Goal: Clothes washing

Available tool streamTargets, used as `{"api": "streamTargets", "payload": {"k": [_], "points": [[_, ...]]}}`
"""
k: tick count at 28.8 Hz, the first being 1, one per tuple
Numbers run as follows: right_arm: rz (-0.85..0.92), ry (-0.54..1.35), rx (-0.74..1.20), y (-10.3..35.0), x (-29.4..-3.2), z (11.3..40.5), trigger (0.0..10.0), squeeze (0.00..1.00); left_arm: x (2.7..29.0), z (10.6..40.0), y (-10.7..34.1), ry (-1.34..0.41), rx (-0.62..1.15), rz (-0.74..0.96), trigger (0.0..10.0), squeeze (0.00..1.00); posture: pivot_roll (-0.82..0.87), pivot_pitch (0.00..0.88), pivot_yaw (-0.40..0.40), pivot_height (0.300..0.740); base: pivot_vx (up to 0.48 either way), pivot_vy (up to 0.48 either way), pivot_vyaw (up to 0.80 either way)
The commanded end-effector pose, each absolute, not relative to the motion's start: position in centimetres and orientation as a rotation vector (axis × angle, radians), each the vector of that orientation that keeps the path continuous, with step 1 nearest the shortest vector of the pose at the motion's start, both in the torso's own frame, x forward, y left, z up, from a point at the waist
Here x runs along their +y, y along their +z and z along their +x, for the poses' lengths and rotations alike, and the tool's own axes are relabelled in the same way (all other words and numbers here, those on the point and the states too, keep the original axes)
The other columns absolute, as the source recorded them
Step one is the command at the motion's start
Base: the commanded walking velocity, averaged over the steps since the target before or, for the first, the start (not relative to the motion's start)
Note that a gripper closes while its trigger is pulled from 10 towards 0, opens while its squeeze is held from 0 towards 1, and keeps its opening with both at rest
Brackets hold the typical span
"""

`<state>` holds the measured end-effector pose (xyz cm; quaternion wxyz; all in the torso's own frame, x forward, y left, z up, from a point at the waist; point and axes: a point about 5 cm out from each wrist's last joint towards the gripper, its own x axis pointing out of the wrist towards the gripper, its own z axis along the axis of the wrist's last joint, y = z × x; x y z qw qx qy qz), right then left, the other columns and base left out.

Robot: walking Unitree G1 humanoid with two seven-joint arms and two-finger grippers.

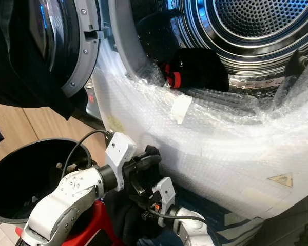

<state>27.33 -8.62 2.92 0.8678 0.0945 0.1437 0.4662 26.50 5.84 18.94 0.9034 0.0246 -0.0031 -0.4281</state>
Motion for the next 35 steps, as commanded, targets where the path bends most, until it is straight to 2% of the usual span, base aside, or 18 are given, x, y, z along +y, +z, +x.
{"api": "streamTargets", "payload": {"k": [1,2,3,12,13,18,20,21,24,27,30,35], "points": [[0.201,0.988,0.319,2.6,-8.6,26.9,0.0,0.0,6.2,26.3,20.1,-0.859,-0.057,0.05,10.0,0.4,0.22,0.0,-0.044,0.74,0.0,0.0,0.0],[0.201,0.988,0.319,2.6,-8.6,26.9,0.0,0.0,6.2,26.3,20.1,-0.859,-0.057,0.05,10.0,0.4,0.22,0.0,-0.044,0.74,0.0,0.0,0.0],[0.201,0.989,0.319,2.6,-8.6,26.9,0.0,0.0,6.3,26.3,20.1,-0.858,-0.054,0.047,10.0,1.0,0.22,0.0,-0.044,0.74,0.0,0.0,0.0],[0.191,1.015,0.337,2.3,-8.4,26.5,0.0,0.0,7.8,25.6,20.0,-0.839,-0.023,0.073,10.0,1.0,0.23,0.0,-0.042,0.74,0.0,0.0,0.0],[0.187,1.018,0.349,2.0,-8.6,26.2,0.0,0.0,9.0,25.3,19.7,-0.793,0.003,0.092,10.0,1.0,0.23,0.0,-0.042,0.74,0.0,0.0,0.0],[0.181,1.016,0.36,1.7,-9.0,25.9,0.0,0.0,10.8,25.1,19.4,-0.712,0.054,0.12,10.0,1.0,0.24,0.0,-0.043,0.74,0.0,0.0,0.0],[0.168,1.01,0.375,1.5,-9.3,25.9,0.0,0.0,13.0,24.5,17.8,-0.66,0.203,0.176,10.0,1.0,0.25,0.0,-0.045,0.74,0.0,0.0,0.0],[0.168,1.01,0.375,1.5,-9.3,25.9,0.0,0.0,13.0,24.5,17.8,-0.66,0.203,0.176,10.0,1.0,0.25,0.0,-0.045,0.74,0.0,0.0,0.0],[0.166,1.005,0.377,1.4,-9.4,25.9,0.0,0.0,15.5,24.6,16.5,-0.51,0.311,0.206,10.0,1.0,0.26,0.0,-0.047,0.74,0.0,0.0,0.0],[0.172,1.011,0.376,1.5,-9.4,25.9,0.0,0.0,17.2,24.8,15.9,-0.408,0.335,0.276,10.0,1.0,0.26,0.0,-0.049,0.74,0.0,0.0,0.0],[0.173,1.042,0.371,1.6,-9.1,25.7,0.0,0.0,19.8,26.0,16.8,-0.161,0.264,0.27,10.0,1.0,0.27,0.0,-0.054,0.74,0.0,0.0,0.0],[0.168,1.03,0.369,1.6,-9.1,26.0,0.0,0.0,20.7,26.7,18.1,-0.065,0.174,0.264,10.0,1.0,0.27,0.0,-0.055,0.74,0.0,0.0,0.0]]}}
